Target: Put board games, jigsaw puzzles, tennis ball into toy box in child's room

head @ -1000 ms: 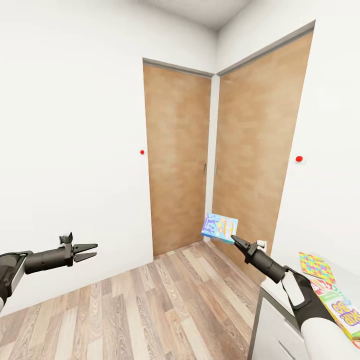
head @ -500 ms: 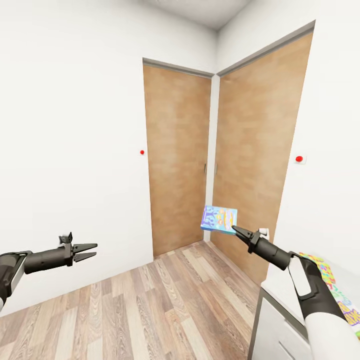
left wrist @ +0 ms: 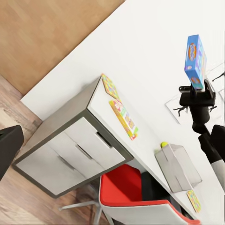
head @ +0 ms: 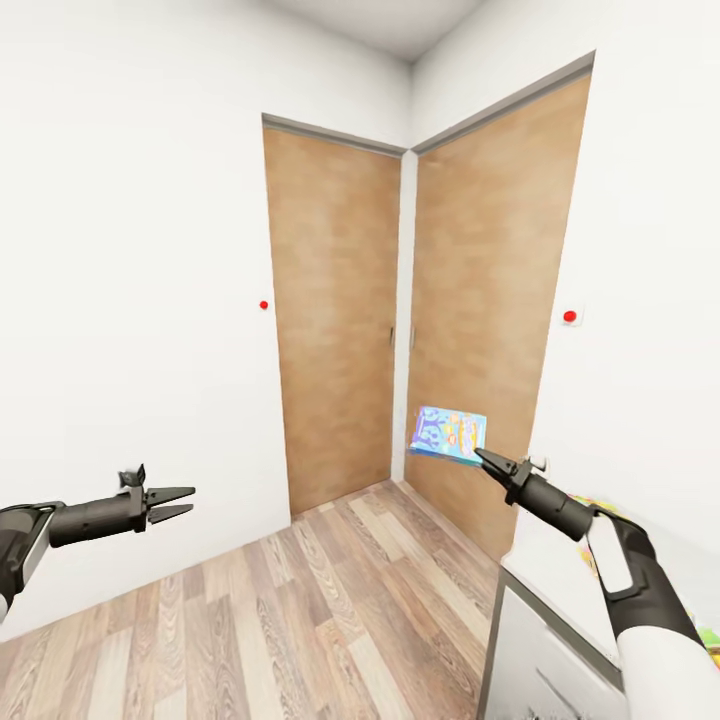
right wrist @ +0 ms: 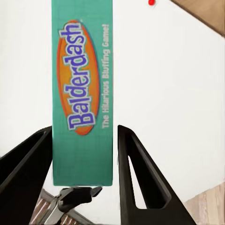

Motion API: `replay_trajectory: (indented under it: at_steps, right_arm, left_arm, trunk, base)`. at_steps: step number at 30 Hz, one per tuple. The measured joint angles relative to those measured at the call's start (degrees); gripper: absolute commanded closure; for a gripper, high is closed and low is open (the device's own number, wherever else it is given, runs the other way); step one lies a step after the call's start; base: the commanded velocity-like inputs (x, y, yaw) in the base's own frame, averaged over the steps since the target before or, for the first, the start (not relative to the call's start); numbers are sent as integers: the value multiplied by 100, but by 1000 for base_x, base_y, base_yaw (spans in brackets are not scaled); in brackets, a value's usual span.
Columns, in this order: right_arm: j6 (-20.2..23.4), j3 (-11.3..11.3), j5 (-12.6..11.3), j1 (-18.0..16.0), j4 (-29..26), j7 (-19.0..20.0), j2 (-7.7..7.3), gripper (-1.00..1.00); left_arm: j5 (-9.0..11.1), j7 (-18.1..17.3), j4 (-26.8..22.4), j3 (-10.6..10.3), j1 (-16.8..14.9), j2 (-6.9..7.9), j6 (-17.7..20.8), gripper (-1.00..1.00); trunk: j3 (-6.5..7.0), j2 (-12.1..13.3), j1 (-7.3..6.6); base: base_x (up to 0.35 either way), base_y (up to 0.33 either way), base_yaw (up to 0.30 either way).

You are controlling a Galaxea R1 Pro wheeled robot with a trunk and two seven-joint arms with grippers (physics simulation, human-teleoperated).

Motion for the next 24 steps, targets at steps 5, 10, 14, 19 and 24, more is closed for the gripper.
replay_trajectory:
  at_steps: [5,10,14,19,24]
  right_arm:
    - [2,-131,-20,52,18,10,-126,100]
    - [7,-177,-54,125,21,21,-199,100]
    - [4,-189,-59,142,27,24,-217,100]
    - [0,-195,-58,151,29,25,-226,100]
    - [0,-323,-48,157,30,25,-229,100]
  left_arm:
    - [1,0,0,-2,0,3,-1,-100]
    - [1,0,0,-3,0,5,-1,-100]
    - [1,0,0,12,0,6,-1,-100]
    - [1,0,0,29,0,4,-1,-100]
    - [1,0,0,43,0,9,-3,-100]
  trunk:
    - [0,0,0]
    - [0,0,0]
    - [0,0,0]
    - [0,0,0]
    - [10,0,0]
  base:
    - [0,0,-277]
    - [0,0,-279]
    - [0,0,-280]
    - [0,0,-280]
    - [0,0,-280]
